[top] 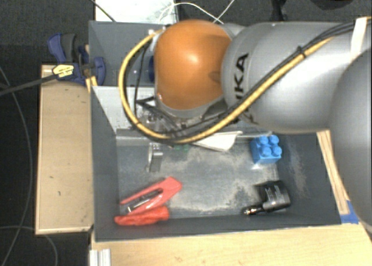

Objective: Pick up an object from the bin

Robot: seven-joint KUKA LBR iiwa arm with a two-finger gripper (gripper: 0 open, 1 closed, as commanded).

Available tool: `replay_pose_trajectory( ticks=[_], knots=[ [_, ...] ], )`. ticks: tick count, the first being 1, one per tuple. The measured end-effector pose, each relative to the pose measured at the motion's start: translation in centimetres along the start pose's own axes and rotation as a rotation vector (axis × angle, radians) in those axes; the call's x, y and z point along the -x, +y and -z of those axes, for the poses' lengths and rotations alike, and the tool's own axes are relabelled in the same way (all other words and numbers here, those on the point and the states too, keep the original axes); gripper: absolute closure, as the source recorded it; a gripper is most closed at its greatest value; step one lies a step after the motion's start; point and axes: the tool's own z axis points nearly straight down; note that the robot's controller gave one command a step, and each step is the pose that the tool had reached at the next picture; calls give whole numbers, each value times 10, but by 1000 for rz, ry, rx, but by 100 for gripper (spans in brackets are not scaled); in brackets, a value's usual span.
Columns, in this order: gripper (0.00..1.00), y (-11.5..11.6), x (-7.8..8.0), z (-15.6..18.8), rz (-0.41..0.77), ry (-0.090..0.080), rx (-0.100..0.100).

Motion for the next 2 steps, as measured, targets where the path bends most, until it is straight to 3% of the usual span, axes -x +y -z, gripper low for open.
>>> replay_pose_trajectory(
  ticks=[1, 2],
  knots=[
    [0, -1, 2, 4, -6, -8, 1],
    [0, -21, -36, -93, 200, -9, 1]
  ],
)
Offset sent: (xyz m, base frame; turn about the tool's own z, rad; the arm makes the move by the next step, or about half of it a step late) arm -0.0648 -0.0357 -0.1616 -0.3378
